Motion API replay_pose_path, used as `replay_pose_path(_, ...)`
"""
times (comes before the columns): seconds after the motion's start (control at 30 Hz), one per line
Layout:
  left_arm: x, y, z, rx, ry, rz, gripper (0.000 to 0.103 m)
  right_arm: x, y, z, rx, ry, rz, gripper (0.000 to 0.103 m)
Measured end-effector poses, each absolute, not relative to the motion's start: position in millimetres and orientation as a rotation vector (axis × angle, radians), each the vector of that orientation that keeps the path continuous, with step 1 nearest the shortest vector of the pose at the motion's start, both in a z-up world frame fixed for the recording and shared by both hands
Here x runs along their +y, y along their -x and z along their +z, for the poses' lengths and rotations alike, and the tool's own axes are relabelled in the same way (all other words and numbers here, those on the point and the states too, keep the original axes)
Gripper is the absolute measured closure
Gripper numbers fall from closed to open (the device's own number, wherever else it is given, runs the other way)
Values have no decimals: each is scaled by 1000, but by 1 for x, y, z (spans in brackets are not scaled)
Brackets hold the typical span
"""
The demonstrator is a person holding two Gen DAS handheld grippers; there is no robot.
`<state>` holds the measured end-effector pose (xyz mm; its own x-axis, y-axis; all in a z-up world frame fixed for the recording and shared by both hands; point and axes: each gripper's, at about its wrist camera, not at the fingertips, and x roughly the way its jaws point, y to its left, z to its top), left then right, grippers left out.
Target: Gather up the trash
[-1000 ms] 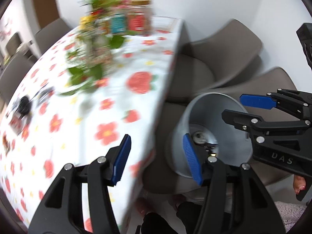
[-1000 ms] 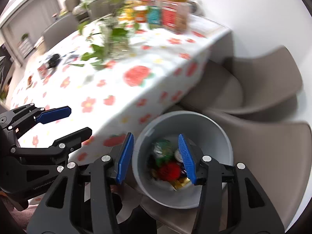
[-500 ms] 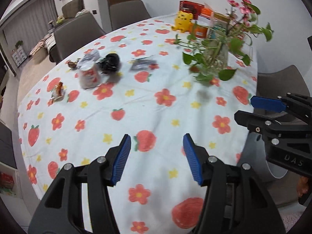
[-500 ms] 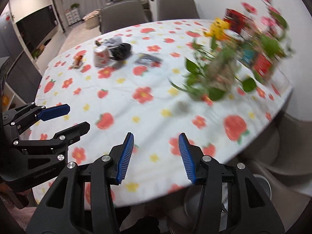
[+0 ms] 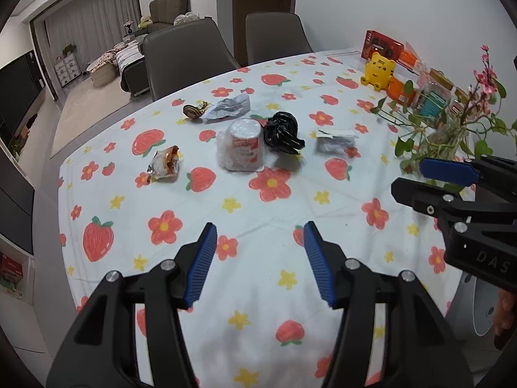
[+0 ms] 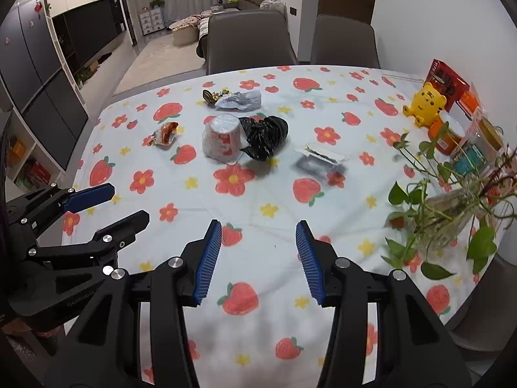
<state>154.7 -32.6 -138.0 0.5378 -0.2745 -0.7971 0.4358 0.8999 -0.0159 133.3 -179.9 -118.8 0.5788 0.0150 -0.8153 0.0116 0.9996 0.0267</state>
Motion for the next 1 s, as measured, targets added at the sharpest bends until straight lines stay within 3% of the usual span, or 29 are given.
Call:
replay_pose_path(0.27, -43, -199, -143, 909, -166, -374, 47, -191, -192, -128, 937, -14, 44, 57)
replay_pose_path(1.0, -153, -279, -218, 979, -231, -455, 47, -283, -278, -215, 1024, 2, 31, 57)
